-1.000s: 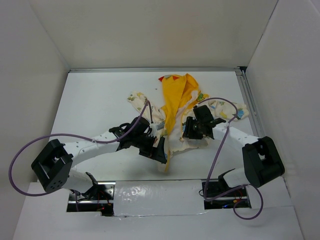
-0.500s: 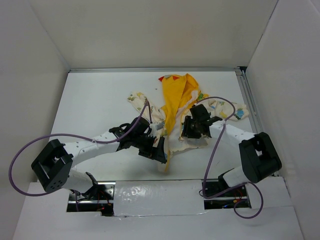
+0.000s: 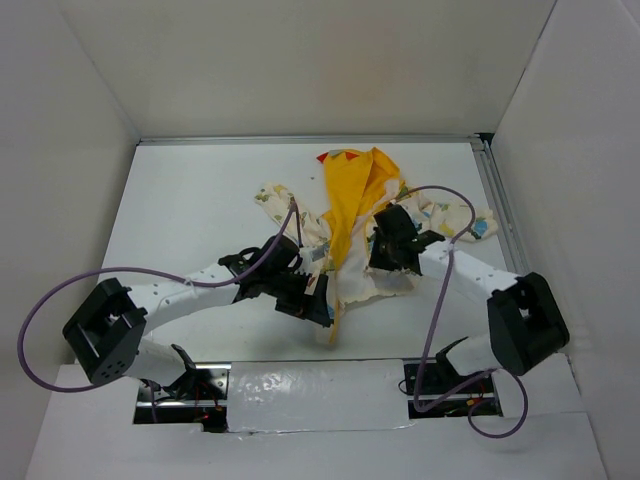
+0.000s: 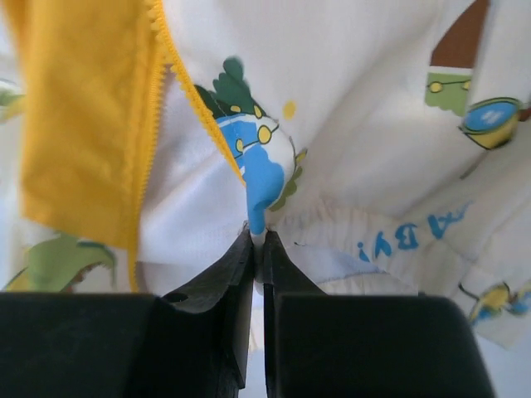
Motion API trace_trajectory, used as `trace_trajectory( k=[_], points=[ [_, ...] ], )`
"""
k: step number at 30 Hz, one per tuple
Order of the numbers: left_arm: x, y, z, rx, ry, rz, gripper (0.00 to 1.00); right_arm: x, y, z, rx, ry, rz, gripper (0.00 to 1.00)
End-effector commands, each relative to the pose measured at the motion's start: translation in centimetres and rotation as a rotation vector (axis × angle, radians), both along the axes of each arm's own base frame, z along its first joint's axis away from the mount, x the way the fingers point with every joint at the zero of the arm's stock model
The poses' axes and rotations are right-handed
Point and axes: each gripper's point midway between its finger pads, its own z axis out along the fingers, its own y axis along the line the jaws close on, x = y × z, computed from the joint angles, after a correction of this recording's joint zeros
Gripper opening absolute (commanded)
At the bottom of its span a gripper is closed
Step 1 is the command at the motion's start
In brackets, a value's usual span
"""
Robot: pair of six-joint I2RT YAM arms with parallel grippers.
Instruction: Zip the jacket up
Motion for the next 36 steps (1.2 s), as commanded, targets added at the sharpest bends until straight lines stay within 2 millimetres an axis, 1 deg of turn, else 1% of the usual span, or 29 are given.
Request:
trace_trajectory(
  k=[1, 2, 3, 5, 7, 9, 14, 16, 18, 20, 21, 22, 24, 25, 27, 28, 30, 31, 33, 34, 35, 36],
  points=[
    [0.3, -0.5, 0.5, -0.004, -0.004, -0.001, 0.99, 0.6, -0.6, 4.5, 0.019, -0.126, -0.028, 0.11],
    [0.4, -0.5, 0.2, 0.007, -0.002, 0.001, 0.97, 0.5, -0.9, 4.9, 0.018, -0.137, -0.025, 0.11],
    [0.4, -0.5, -0.1, 0.013, -0.002, -0.002, 0.95, 0.0, -0.9, 5.5, 0.036, -0.153, -0.010, 0.06],
    [0.6, -0.4, -0.7, 0.030, -0.010, 0.004, 0.93, -0.6, -0.9, 5.5, 0.063, -0.150, 0.016, 0.04],
    [0.5, 0.0, -1.4, 0.052, -0.004, 0.007, 0.92, -1.0, -0.9, 6.2, 0.093, -0.165, 0.037, 0.00],
    [0.3, 0.2, -2.0, 0.064, -0.006, 0.004, 0.92, -1.6, -0.6, 6.4, 0.133, -0.167, 0.068, 0.00],
    [-0.3, -0.5, -2.2, 0.034, -0.014, -0.035, 0.92, -2.3, 0.0, 6.7, 0.187, -0.170, 0.108, 0.00],
    [-0.5, -0.6, -2.7, 0.041, -0.010, -0.048, 0.90, -2.7, 0.3, 6.7, 0.208, -0.169, 0.128, 0.00],
    [-0.7, -0.5, -3.7, 0.048, -0.010, -0.060, 0.88, -2.7, 0.4, 7.1, 0.231, -0.185, 0.142, 0.00],
    [-0.9, -0.2, -4.5, 0.063, 0.003, -0.050, 0.81, -2.9, 0.2, 6.8, 0.240, -0.179, 0.147, 0.00],
    [-0.9, 0.0, -4.9, 0.075, 0.013, -0.044, 0.80, -2.8, 0.3, 6.9, 0.250, -0.183, 0.153, 0.00],
    [-1.0, 0.0, -5.1, 0.078, 0.017, -0.042, 0.75, -2.9, 0.2, 6.8, 0.256, -0.176, 0.157, 0.00],
    [-1.0, -0.1, -5.2, 0.070, 0.016, -0.037, 0.71, -2.9, 0.2, 6.6, 0.263, -0.168, 0.163, 0.00],
    [-1.0, -0.2, -5.2, 0.064, 0.016, -0.038, 0.67, -2.9, 0.1, 6.7, 0.268, -0.170, 0.161, 0.00],
    [-0.9, -0.2, -5.3, 0.059, 0.014, -0.035, 0.62, -2.9, 0.1, 6.7, 0.272, -0.169, 0.158, 0.00],
    [-1.0, -0.3, -5.3, 0.057, 0.012, -0.041, 0.53, -3.0, 0.0, 6.6, 0.269, -0.170, 0.158, 0.00],
    [-1.0, -0.4, -5.4, 0.055, 0.016, -0.047, 0.39, -3.1, -0.1, 6.5, 0.266, -0.174, 0.160, 0.00],
    [-1.1, -0.5, -5.2, 0.044, 0.022, -0.057, 0.29, -3.1, -0.3, 6.5, 0.265, -0.177, 0.160, 0.00],
    [-1.2, -0.8, -5.0, 0.033, 0.023, -0.067, 0.18, -3.4, -0.4, 6.4, 0.254, -0.175, 0.176, 0.00],
    [-1.2, -0.9, -5.0, 0.030, 0.024, -0.073, 0.05, -3.5, -0.4, 6.6, 0.255, -0.180, 0.183, 0.00],
    [-1.2, -1.2, -4.6, 0.021, 0.020, -0.075, 0.00, -3.6, -0.3, 6.6, 0.256, -0.180, 0.192, 0.00],
    [-1.2, -1.3, -4.5, 0.017, 0.019, -0.080, 0.00, -3.7, -0.3, 6.7, 0.259, -0.183, 0.209, 0.00]
  ],
)
